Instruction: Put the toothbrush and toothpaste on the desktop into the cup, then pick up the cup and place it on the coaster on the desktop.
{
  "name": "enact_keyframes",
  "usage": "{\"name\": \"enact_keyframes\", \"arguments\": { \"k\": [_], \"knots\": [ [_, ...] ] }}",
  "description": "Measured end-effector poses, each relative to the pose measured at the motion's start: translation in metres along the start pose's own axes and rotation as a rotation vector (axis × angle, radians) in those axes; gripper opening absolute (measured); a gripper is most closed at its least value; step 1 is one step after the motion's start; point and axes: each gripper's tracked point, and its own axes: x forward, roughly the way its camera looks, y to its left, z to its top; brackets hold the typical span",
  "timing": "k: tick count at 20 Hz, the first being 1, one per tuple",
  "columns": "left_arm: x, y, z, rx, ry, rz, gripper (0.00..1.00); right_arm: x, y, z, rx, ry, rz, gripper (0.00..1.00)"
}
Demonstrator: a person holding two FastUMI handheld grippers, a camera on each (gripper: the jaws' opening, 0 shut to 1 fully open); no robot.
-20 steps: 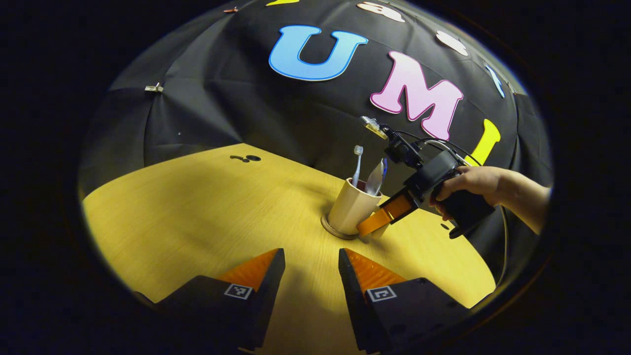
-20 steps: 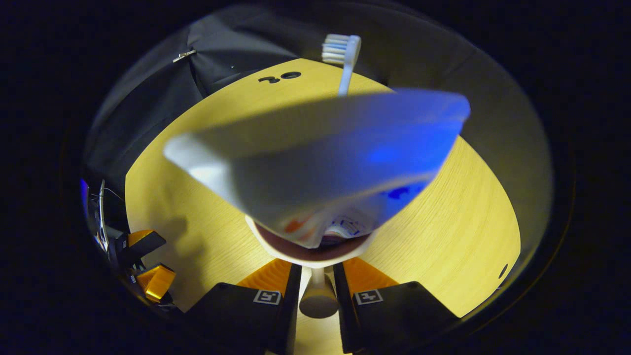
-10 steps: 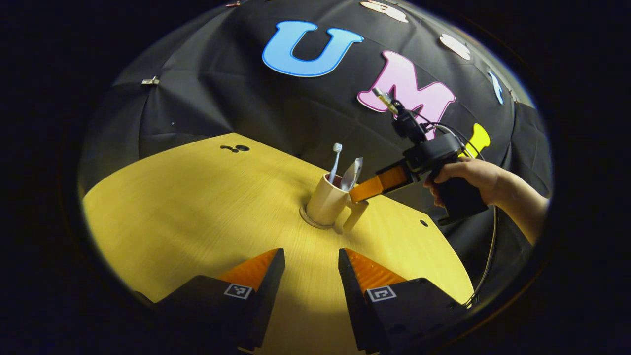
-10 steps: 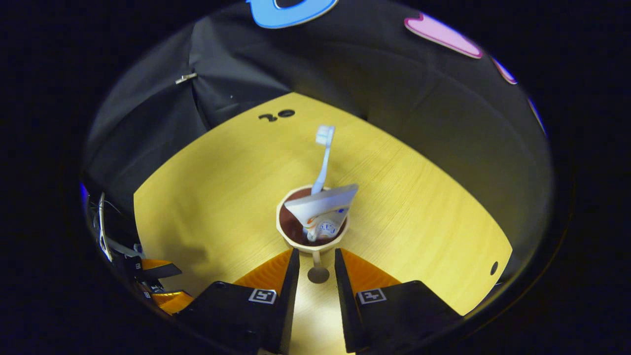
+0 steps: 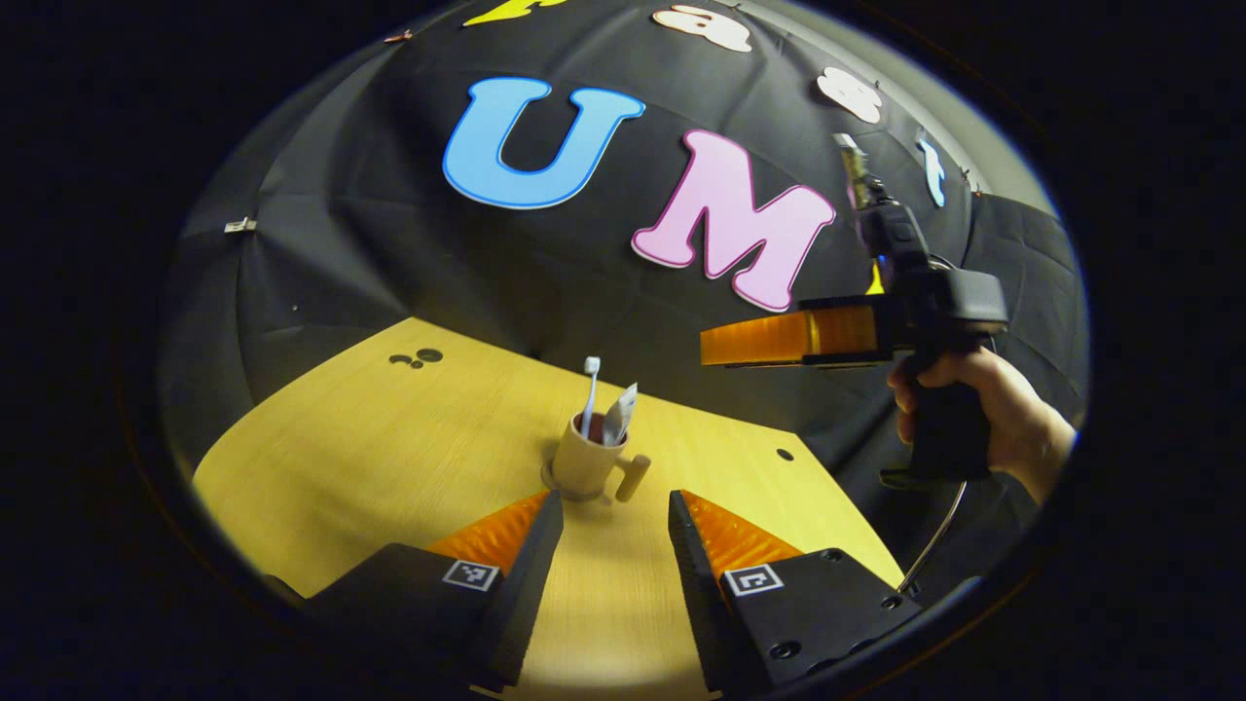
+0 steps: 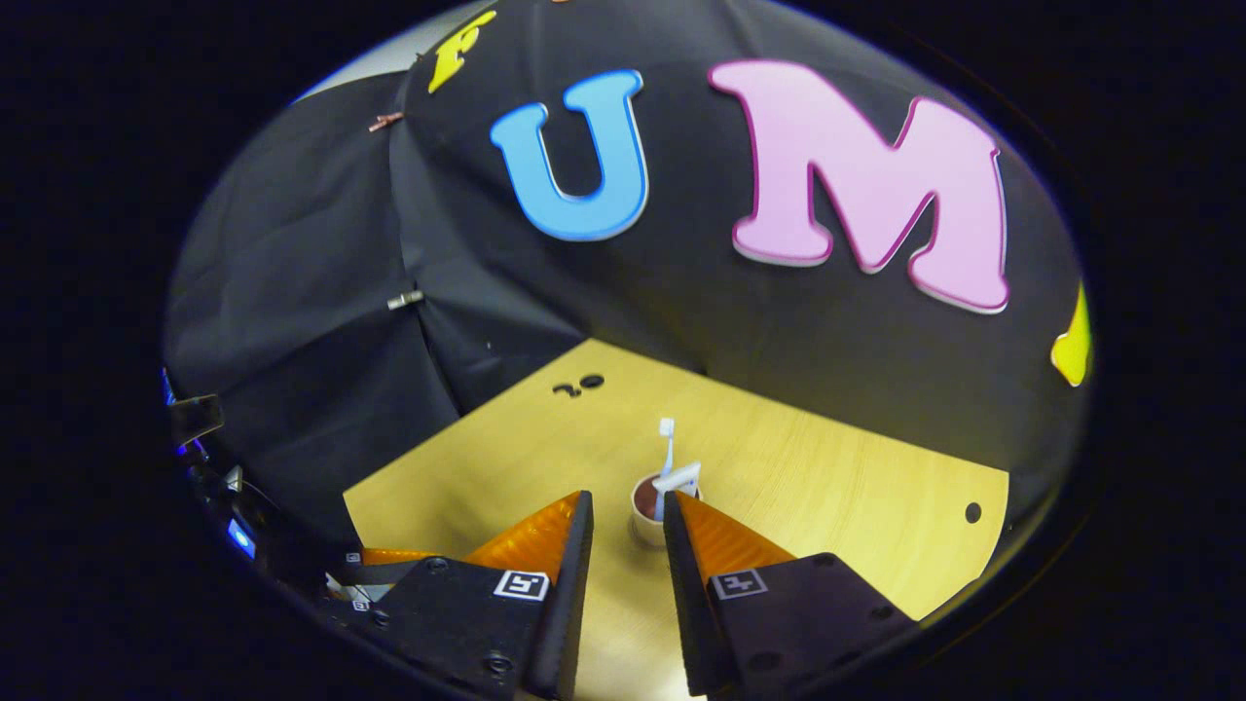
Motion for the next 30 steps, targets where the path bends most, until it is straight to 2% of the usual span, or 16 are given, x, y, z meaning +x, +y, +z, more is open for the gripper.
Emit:
{"name": "enact_keyframes", "arguments": {
  "k": [4, 15, 16, 17, 18, 20, 21, 22, 23, 26, 27, 30],
  "knots": [
    [-0.011, -0.015, 0.034, 0.032, -0.051, -0.017, 0.69, -0.039, 0.02, 0.021, 0.003, -0.11, -0.03, 0.46],
    [-0.064, -0.061, 0.074, 0.155, -0.115, -0.093, 0.69, -0.127, 0.036, 0.005, 0.018, -0.272, -0.087, 0.46],
    [-0.069, -0.064, 0.077, 0.171, -0.127, -0.096, 0.7, -0.133, 0.036, 0.005, 0.025, -0.29, -0.097, 0.41],
    [-0.072, -0.068, 0.08, 0.185, -0.135, -0.099, 0.7, -0.141, 0.033, 0.006, 0.031, -0.306, -0.108, 0.42],
    [-0.075, -0.072, 0.082, 0.196, -0.143, -0.103, 0.71, -0.149, 0.033, 0.008, 0.042, -0.328, -0.115, 0.47],
    [-0.083, -0.078, 0.083, 0.224, -0.158, -0.11, 0.74, -0.164, 0.034, 0.012, 0.043, -0.377, -0.134, 0.47],
    [-0.085, -0.082, 0.083, 0.24, -0.164, -0.114, 0.76, -0.172, 0.036, 0.013, 0.034, -0.396, -0.14, 0.49],
    [-0.086, -0.087, 0.083, 0.255, -0.17, -0.123, 0.83, -0.176, 0.038, 0.012, 0.024, -0.407, -0.14, 0.47],
    [-0.088, -0.091, 0.083, 0.269, -0.173, -0.134, 0.84, -0.177, 0.039, 0.01, 0.012, -0.408, -0.142, 0.59],
    [-0.092, -0.096, 0.084, 0.3, -0.186, -0.13, 0.94, -0.178, 0.04, 0.001, -0.01, -0.4, -0.145, 0.7],
    [-0.093, -0.097, 0.086, 0.303, -0.191, -0.123, 0.95, -0.178, 0.039, -0.001, -0.011, -0.4, -0.145, 0.76],
    [-0.093, -0.098, 0.086, 0.311, -0.199, -0.11, 0.97, -0.175, 0.036, -0.004, -0.02, -0.4, -0.151, 0.86]
  ]
}}
